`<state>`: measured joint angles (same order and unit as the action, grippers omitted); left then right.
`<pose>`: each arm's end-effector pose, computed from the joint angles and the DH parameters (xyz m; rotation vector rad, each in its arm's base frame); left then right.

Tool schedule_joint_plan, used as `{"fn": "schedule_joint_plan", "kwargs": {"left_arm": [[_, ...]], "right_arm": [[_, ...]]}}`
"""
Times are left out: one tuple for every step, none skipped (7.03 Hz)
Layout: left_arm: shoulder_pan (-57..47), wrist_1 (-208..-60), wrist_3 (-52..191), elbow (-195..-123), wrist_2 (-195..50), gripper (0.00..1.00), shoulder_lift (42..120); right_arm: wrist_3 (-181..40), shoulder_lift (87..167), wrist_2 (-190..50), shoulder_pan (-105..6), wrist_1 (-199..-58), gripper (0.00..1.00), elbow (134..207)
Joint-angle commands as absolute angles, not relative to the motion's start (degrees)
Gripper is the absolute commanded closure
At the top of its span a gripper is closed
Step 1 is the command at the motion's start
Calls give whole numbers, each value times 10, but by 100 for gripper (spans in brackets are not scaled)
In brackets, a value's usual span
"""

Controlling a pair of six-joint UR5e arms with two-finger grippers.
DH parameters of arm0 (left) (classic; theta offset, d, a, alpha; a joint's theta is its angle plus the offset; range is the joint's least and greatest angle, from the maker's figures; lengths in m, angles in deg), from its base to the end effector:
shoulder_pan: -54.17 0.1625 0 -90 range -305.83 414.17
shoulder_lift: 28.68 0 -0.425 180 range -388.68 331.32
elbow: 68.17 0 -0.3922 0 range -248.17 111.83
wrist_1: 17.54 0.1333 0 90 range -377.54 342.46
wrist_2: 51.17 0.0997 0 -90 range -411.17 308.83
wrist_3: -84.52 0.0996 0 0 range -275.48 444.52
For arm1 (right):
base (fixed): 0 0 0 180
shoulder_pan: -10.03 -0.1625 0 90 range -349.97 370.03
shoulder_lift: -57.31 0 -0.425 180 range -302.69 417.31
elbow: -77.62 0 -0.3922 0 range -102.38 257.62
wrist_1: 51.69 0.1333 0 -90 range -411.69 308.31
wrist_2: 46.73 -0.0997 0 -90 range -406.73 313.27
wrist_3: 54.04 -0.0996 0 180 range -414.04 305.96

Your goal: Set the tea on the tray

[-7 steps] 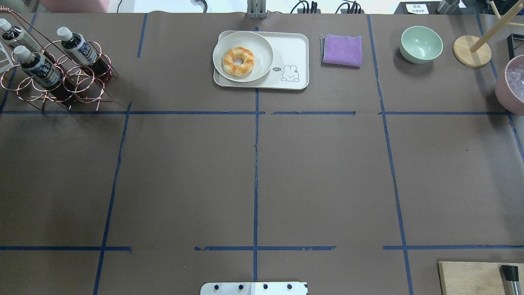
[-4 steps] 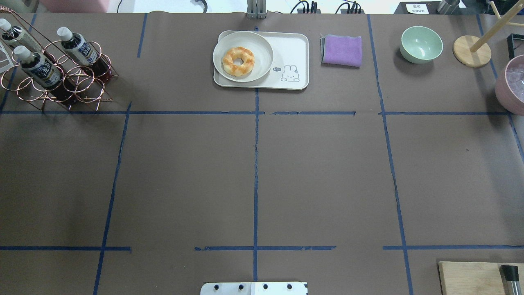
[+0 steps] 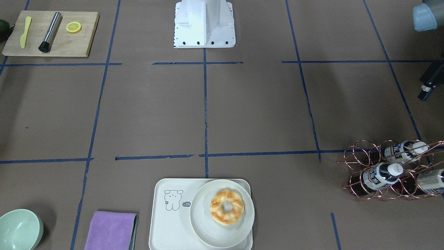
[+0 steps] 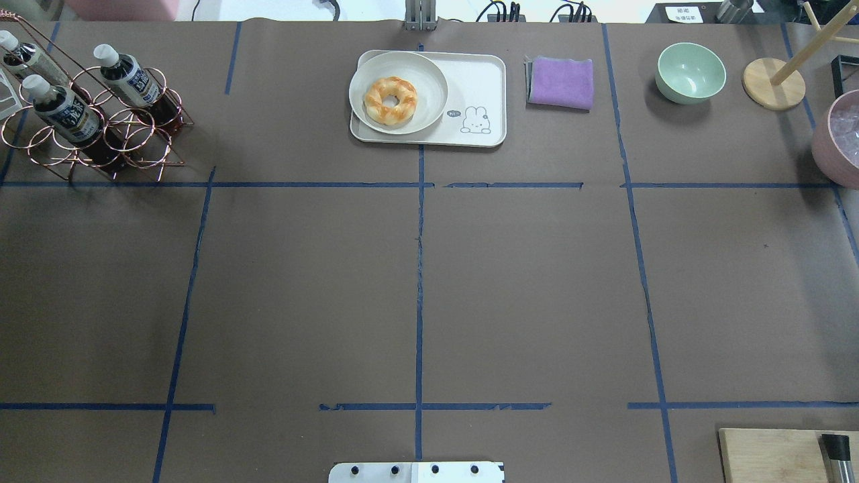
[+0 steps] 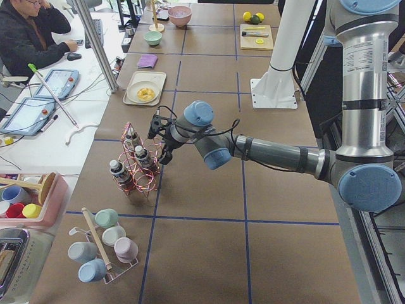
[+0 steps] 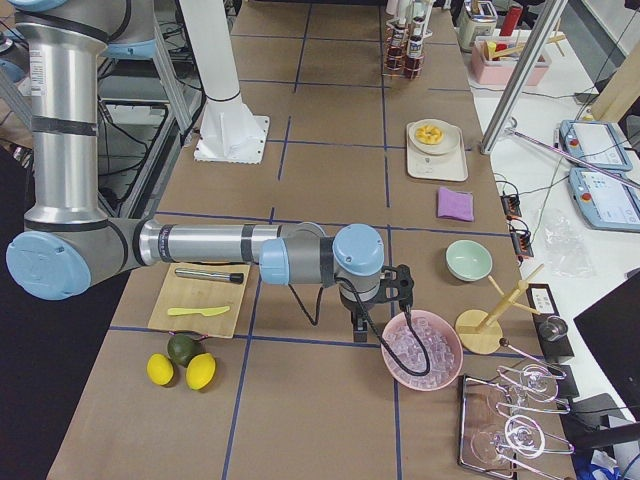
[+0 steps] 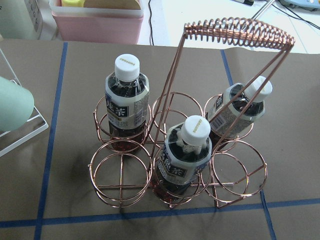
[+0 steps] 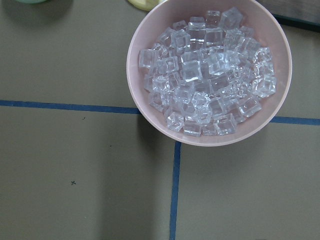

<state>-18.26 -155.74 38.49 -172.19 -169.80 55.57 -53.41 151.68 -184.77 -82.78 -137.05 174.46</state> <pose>0.0613 -0.4772 0.4941 0.5776 0.8968 -0.2027 0.0820 -0.4632 0.6231 0.1418 -0.8334 -0.0163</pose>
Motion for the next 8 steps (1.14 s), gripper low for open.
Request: {"fn": "schedule_joint_plan", "kwargs": {"left_arm": [[-134,-1589,359,-1722,-1584,0,558],[-126,-1620,330,-1722,-1557,0,558],[-95,-1646,327,-1722,-1492,0,559],[-39,-1648,327,-1717,-1413,0,560],[-18,-1649,328,-1704,-1382,0,572],[-17,-1650,333,-1695,-1382,0,573],[-17,-1655,333,-1682,-1382,0,576],[-17,-1673,340,-1664,-1383,0,584]], "right_arm": [[-534,1520,-1849,-828,-1368,0,1745],[-534,1521,-1850,-828,-1368,0,1747],[-534,1521,-1850,-828,-1368,0,1747],[-534,1520,-1850,-828,-1368,0,1747],[-534,1519,-1850,-828,-1368,0,1747],[-534,1519,-1850,-828,-1368,0,1747],[-534,1516,-1849,-828,-1368,0,1747],[-535,1515,-1850,-828,-1368,0,1747]]}}
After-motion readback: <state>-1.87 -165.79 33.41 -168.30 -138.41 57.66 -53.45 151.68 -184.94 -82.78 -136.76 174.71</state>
